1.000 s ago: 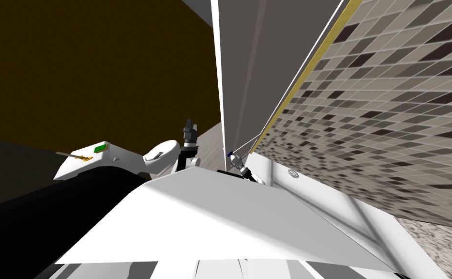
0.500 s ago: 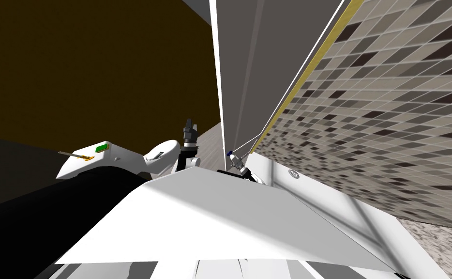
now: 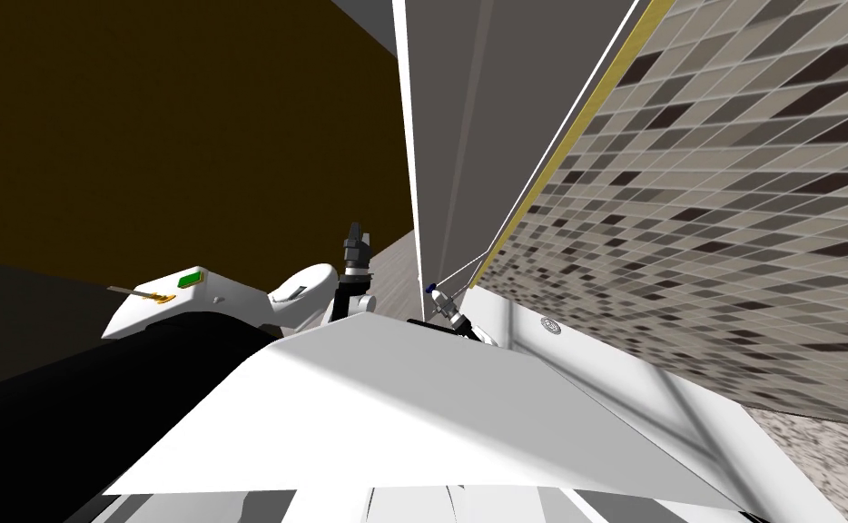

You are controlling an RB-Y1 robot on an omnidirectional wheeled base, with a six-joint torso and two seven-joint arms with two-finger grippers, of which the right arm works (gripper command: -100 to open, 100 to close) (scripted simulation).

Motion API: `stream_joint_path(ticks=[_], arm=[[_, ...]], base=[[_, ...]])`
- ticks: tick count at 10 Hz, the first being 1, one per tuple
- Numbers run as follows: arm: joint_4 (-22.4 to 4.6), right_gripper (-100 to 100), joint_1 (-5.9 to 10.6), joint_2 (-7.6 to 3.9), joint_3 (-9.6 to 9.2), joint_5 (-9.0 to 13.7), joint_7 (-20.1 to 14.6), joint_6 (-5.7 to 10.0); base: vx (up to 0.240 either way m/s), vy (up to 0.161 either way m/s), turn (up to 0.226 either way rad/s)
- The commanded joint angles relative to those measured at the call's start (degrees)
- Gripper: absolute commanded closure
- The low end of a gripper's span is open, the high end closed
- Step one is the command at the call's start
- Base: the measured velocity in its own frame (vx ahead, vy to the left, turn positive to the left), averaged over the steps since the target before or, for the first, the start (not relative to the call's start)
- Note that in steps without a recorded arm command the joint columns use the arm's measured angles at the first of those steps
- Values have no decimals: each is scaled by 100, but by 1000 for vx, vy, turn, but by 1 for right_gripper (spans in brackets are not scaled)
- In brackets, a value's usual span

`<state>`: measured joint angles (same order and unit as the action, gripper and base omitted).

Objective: Push the door open

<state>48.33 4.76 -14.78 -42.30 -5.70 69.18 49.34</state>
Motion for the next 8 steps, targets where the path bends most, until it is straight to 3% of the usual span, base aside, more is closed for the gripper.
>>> stream_joint_path(ticks=[1, 8], arm=[[9, 100, 16, 17, -9, 51, -218, 0], [-31, 100, 60, 67, -96, 299, -1254, -9]], base=[[16, 21, -12], [23, 28, -19]])
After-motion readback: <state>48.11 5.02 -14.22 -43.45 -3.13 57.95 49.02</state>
